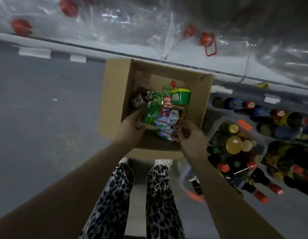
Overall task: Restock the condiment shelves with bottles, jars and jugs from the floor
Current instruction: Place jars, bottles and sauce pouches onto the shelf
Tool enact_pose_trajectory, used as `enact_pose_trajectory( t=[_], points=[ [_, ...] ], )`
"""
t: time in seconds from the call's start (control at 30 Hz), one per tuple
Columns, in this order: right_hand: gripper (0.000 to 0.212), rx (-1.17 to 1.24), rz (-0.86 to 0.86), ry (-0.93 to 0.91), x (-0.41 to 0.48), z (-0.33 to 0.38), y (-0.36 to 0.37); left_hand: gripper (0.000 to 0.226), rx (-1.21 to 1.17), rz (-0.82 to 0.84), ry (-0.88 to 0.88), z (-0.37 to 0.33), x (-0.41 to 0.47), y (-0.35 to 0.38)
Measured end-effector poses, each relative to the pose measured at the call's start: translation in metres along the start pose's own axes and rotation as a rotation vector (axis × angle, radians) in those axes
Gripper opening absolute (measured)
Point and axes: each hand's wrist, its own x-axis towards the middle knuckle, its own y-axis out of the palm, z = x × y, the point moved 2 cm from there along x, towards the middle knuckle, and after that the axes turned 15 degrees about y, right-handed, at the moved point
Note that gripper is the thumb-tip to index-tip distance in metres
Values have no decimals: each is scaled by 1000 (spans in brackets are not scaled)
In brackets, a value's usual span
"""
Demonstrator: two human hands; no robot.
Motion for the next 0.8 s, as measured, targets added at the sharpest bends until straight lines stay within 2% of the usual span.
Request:
enact_pose_trajectory(
  t=[0.2, 0.4, 0.53, 0.7, 0.8],
  points=[
    [40, -2, 11, 15, 76, -9, 63, 57, 57, 21, -12, 60, 76, 49],
    [57, -143, -183, -7, 160, -3, 93, 78, 108, -32, -58, 109, 140, 81],
    [73, -407, -302, -133, 217, 12, 91, 85, 114, -40, -50, 135, 173, 95],
    [80, -808, -248, -286, 264, 21, 97, 72, 90, -109, -40, 155, 202, 113],
    [72, -909, -267, -295, 276, 21, 103, 70, 134, -130, -26, 162, 217, 116]
  ],
)
